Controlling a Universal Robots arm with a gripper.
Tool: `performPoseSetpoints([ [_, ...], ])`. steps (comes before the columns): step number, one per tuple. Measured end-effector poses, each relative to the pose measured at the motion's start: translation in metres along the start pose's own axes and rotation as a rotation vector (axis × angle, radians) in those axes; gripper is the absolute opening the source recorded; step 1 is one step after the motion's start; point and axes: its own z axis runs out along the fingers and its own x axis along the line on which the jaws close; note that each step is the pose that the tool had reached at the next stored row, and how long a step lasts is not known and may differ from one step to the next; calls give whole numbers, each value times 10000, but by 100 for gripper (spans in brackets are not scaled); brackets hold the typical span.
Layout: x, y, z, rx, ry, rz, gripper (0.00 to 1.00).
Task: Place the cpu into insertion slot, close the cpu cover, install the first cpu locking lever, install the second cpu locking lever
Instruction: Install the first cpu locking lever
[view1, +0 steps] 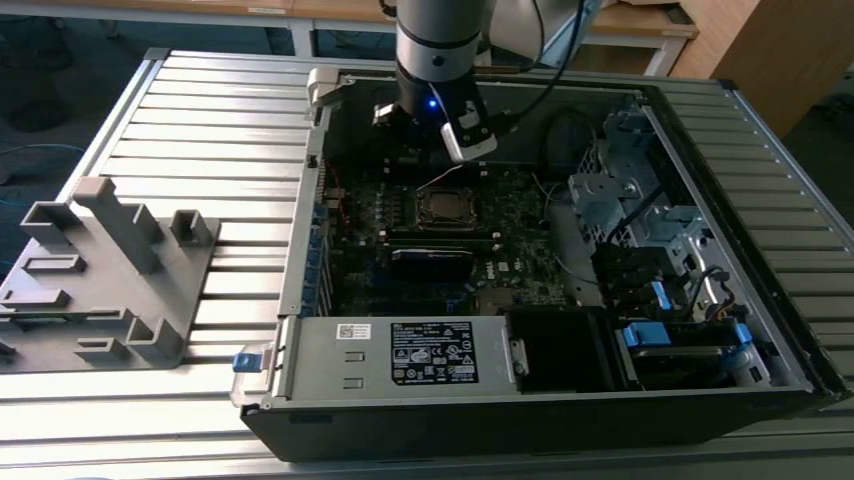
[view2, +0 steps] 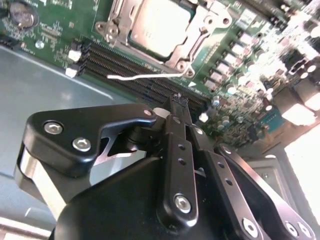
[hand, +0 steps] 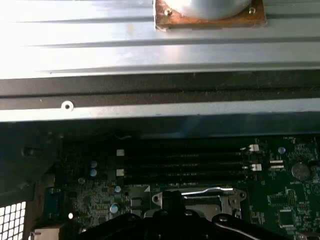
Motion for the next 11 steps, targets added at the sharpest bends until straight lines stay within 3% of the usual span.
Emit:
performPoseSetpoints([
  [2,-1,-2,10,157,-13,6,11],
  [3,-2,-2,14,178,-15,7,11],
  [11,-88,1,55,196,-18,20,11],
])
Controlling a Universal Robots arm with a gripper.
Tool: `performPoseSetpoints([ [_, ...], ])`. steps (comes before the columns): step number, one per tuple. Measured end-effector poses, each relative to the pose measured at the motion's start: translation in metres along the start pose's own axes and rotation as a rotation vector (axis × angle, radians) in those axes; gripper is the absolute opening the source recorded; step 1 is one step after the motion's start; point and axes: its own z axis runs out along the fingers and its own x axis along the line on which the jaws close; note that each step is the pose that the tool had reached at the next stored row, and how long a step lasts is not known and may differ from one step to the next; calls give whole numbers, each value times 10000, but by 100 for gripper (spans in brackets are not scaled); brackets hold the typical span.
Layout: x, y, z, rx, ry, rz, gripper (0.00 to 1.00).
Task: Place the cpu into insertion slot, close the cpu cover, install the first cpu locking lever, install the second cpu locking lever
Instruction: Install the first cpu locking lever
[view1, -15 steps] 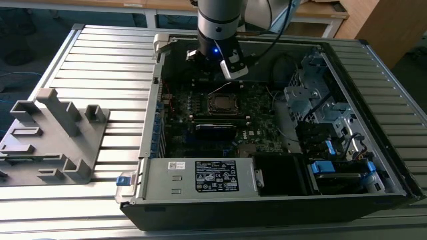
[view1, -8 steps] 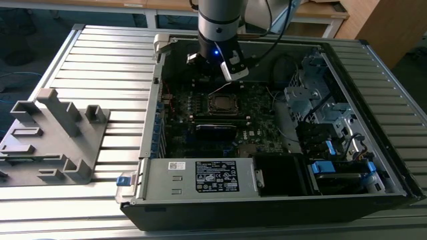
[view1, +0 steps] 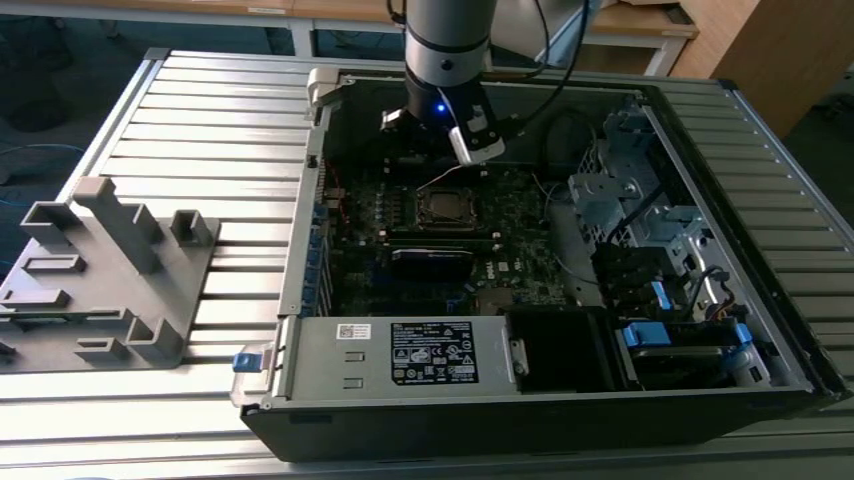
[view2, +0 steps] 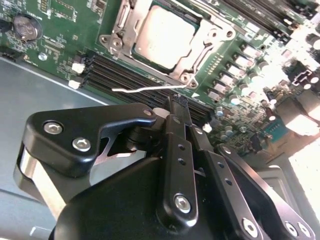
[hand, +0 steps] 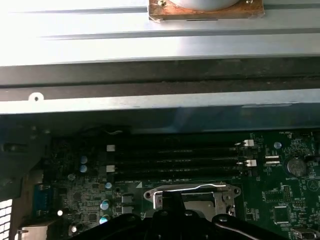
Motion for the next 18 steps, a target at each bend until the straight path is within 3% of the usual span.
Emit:
performPoseSetpoints([
  [8,-105,9,27,2,1,3,11],
  [18,-118,41,65,-1,-1,4,11],
])
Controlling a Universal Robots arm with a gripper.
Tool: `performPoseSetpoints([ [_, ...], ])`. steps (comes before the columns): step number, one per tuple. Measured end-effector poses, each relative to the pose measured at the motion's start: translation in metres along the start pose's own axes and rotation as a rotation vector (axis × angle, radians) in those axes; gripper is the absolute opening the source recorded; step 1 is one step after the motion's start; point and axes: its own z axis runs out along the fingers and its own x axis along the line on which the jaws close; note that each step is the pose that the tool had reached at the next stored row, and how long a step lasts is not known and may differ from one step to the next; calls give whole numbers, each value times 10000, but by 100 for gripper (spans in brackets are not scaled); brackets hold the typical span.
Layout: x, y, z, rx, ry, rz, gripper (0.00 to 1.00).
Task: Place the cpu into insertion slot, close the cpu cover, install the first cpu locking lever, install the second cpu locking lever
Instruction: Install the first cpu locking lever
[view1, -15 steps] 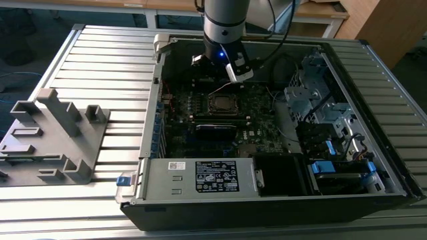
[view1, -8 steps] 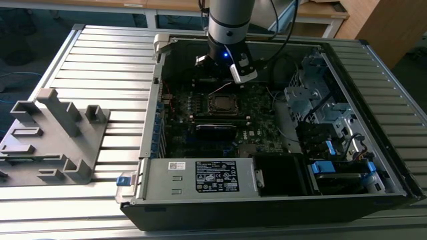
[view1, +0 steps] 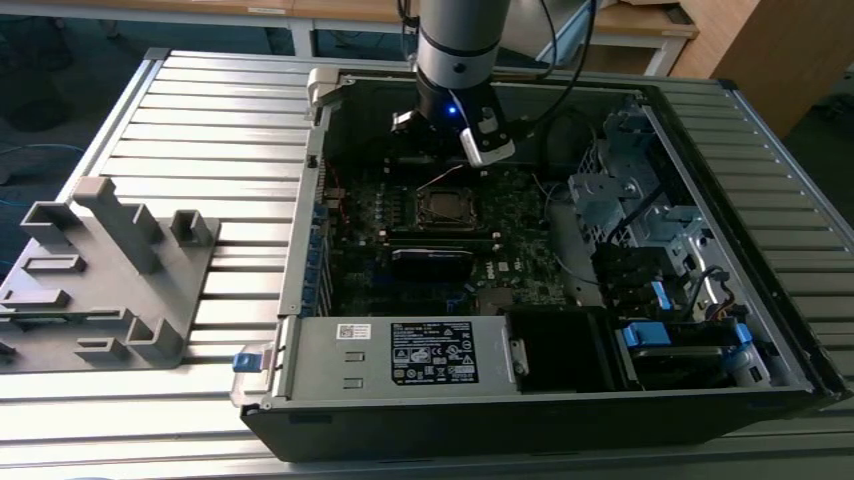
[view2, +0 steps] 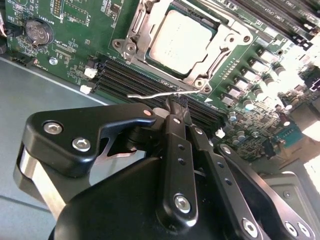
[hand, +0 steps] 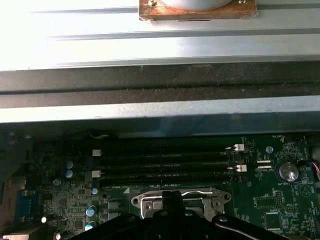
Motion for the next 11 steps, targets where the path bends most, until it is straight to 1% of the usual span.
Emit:
performPoseSetpoints([
  [4,-8,11,31,3,1,-1,11],
  [11,-36,33,58,2,1,-2,11],
])
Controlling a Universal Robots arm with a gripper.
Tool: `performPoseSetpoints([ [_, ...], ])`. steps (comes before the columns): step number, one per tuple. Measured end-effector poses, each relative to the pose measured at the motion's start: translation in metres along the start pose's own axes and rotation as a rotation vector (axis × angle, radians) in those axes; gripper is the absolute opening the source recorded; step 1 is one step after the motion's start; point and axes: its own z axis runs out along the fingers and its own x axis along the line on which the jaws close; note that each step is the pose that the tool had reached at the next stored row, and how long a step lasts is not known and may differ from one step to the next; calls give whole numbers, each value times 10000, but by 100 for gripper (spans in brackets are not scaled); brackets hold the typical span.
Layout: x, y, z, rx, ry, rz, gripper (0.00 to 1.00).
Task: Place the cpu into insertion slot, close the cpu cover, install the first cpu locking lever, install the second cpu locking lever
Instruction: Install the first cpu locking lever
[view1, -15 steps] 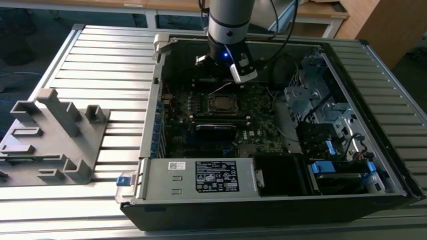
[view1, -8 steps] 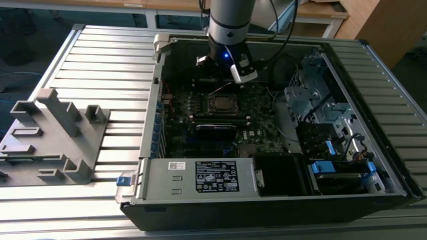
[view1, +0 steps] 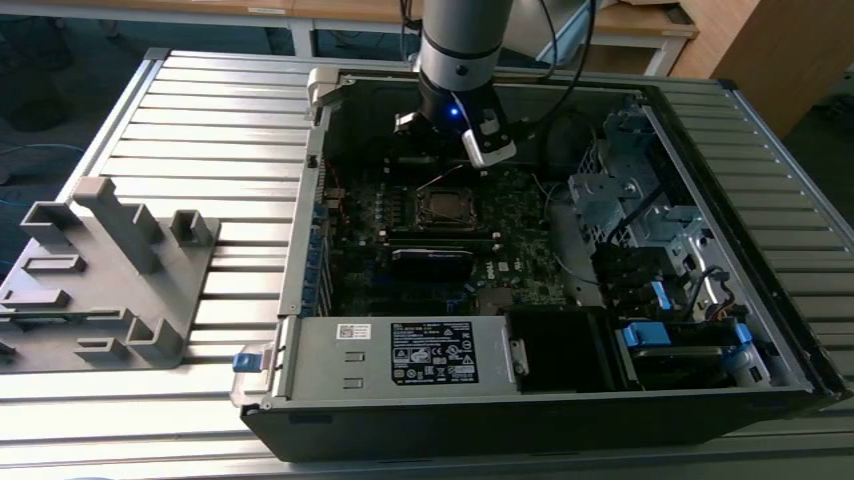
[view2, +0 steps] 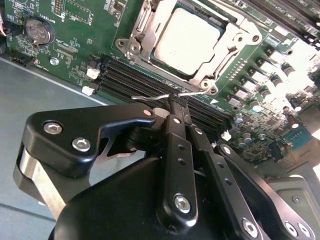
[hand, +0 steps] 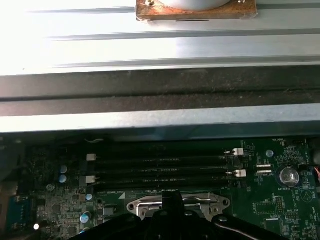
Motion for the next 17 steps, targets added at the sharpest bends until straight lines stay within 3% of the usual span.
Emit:
performPoseSetpoints([
  [8,-22,6,14,5,-1,1,11],
  [11,-22,4,38,47,-4,0,11],
  [13,-22,2,55,127,-8,-2,11],
  [17,-21,2,68,143,-9,-2,11],
])
